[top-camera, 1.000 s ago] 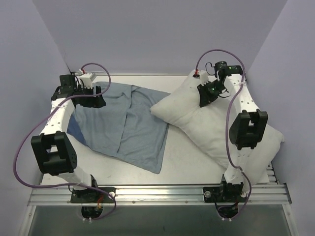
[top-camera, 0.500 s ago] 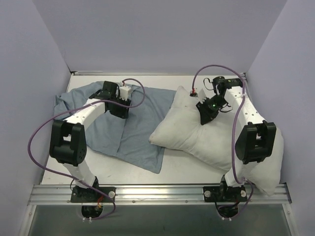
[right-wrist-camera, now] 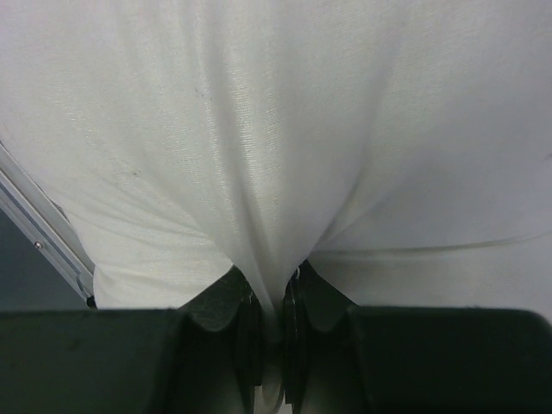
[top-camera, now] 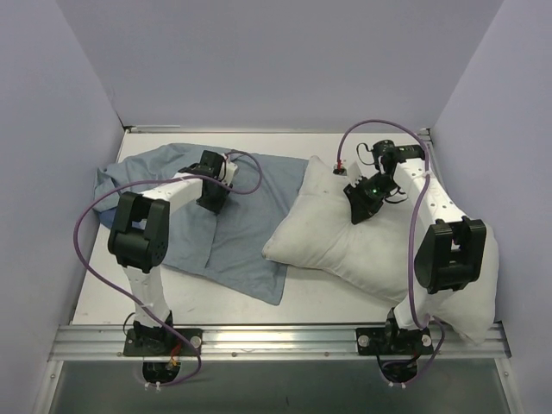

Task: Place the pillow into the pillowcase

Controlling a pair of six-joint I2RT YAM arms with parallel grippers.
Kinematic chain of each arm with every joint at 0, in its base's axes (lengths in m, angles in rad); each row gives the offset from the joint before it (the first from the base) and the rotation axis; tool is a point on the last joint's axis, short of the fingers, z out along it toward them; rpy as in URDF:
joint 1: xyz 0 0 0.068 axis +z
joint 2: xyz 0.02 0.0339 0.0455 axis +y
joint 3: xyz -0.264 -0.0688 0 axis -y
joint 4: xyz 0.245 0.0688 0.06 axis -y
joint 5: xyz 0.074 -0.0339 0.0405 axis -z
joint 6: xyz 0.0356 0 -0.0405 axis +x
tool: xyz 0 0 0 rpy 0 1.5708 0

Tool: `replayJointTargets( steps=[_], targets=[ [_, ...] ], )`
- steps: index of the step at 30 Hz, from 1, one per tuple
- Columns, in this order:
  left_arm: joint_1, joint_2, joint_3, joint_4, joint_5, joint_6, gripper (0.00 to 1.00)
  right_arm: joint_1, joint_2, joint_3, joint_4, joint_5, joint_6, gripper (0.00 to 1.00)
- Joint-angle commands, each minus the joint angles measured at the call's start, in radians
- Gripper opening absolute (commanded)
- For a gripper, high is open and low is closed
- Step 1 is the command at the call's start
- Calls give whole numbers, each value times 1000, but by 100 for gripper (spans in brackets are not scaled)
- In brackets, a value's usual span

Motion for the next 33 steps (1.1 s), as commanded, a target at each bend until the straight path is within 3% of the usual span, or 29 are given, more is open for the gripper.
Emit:
replayJointTargets(
  steps=[1, 8, 11, 12, 15, 16, 17, 23, 30, 33],
  targets=[
    [-1, 19, 59, 45, -121, 15, 41, -4, 21, 1, -38, 58, 8, 0],
    [30, -58, 40, 49, -71, 25, 22, -5, 31, -4, -37, 78, -4, 0],
    [40, -67, 40, 49, -57, 38, 3, -4, 28, -1, -35, 73, -1, 0],
    [46, -65, 42, 51, -39, 36, 0, -2, 28, 4, -31, 72, 8, 6],
    [76, -65, 48, 45, 30, 22, 0, -8, 21, 60, -9, 56, 88, 48],
    [80, -69, 49, 43, 50, 19, 0, -16, 16, 77, 0, 29, 111, 80],
    [85, -70, 52, 34, 82, 19, 0, -21, 5, 123, 3, 3, 142, 99],
    [88, -84, 49, 15, 136, 19, 0, -16, 11, 240, 54, -86, 142, 100],
    [100, -82, 69, -18, 213, 13, 0, 16, 116, 280, -136, -162, -145, 100],
    [109, -90, 68, -27, 259, -2, 0, 45, 162, 209, -117, -149, -215, 100]
  ],
)
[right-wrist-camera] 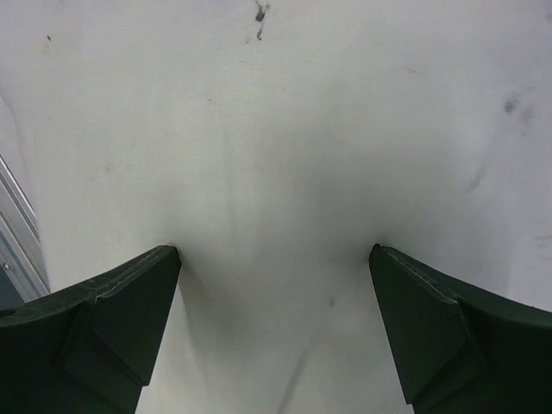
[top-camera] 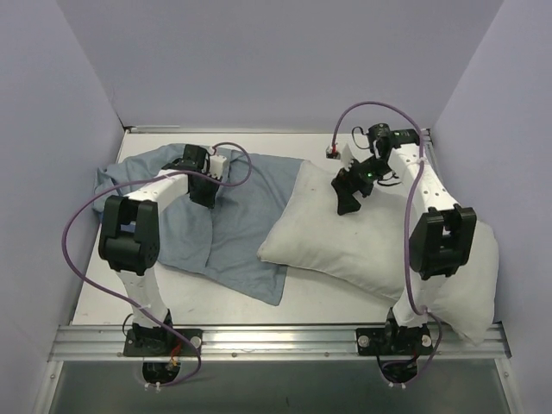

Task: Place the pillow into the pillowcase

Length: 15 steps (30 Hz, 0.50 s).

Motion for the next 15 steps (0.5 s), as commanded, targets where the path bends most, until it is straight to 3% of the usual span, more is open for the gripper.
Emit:
replayJointTargets(
  steps=[1, 4, 6, 7, 9, 10, 11, 15],
  targets=[
    [19, -57, 37, -21, 89, -22, 0, 37, 67, -84, -71, 0, -131, 100],
    [34, -72, 31, -22, 144, -44, 0, 70, 139, -117, -6, 85, -114, 98],
    [48, -87, 37, -27, 189, -61, 0, 71, 161, -100, -6, 88, -103, 83],
    [52, -92, 40, -30, 240, -62, 0, 63, 155, -83, -6, 81, -91, 61],
    [55, -115, 56, -40, 275, -62, 0, 56, 98, -35, -7, 26, -56, 37],
    [58, -135, 56, -38, 307, -61, 0, 51, 74, -16, -10, -10, -41, 16],
    [59, -143, 60, -39, 315, -62, 0, 53, 22, 6, -12, -68, -21, 4],
    [66, -175, 60, -45, 367, -81, 0, 68, -84, 136, -7, -198, 88, 0]
  ],
)
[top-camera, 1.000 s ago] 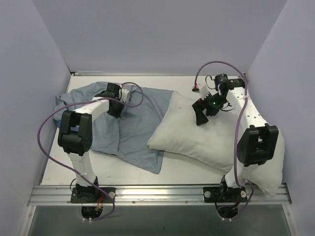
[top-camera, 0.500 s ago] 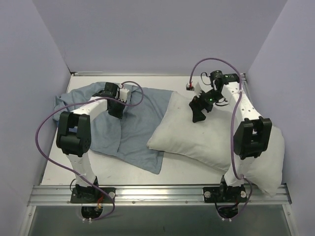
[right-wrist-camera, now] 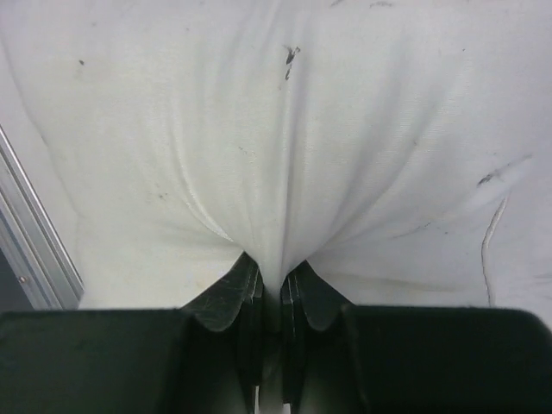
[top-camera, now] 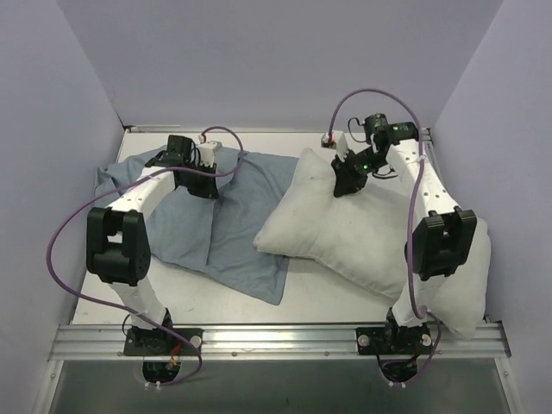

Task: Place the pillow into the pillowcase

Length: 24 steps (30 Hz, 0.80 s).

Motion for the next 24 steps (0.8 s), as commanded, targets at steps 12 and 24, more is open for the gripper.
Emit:
replayJointTargets(
  steps=[12, 24],
  targets=[
    [72, -144, 19, 4, 192, -74, 0, 161, -68, 166, 489, -201, 479, 0],
    [176, -148, 74, 48, 285, -134, 0, 295, -90, -253, 606, -297, 187, 0]
  ],
)
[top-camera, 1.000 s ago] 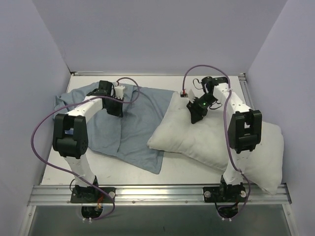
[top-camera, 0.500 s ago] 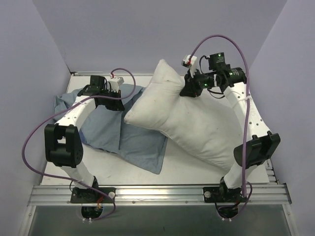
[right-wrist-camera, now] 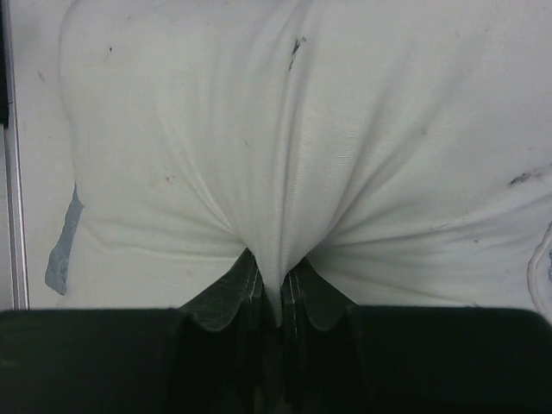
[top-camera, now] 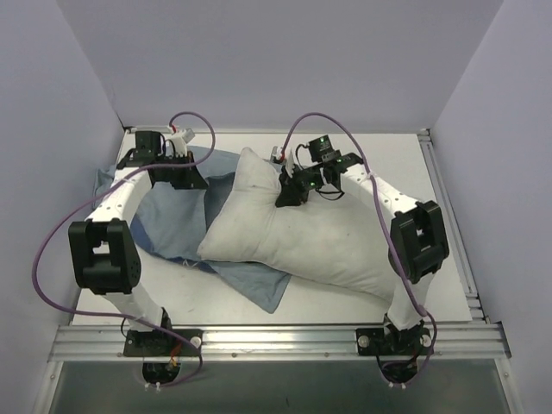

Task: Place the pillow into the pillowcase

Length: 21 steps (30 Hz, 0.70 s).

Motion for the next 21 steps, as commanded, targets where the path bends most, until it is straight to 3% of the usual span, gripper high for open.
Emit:
replayJointTargets(
  steps=[1, 10, 17, 21],
  targets=[
    [20, -50, 68, 45, 23, 3, 0, 14, -119, -45, -116, -147, -208, 0],
    [19, -74, 60, 94, 3, -27, 0, 137, -43, 73, -642, -190, -602, 0],
    [12, -117, -10, 212, 0, -72, 0, 223, 115, 228, -892, -151, -769, 0],
    [8, -178, -73, 321, 91, -78, 0, 240, 244, 367, -952, -139, -700, 0]
  ],
)
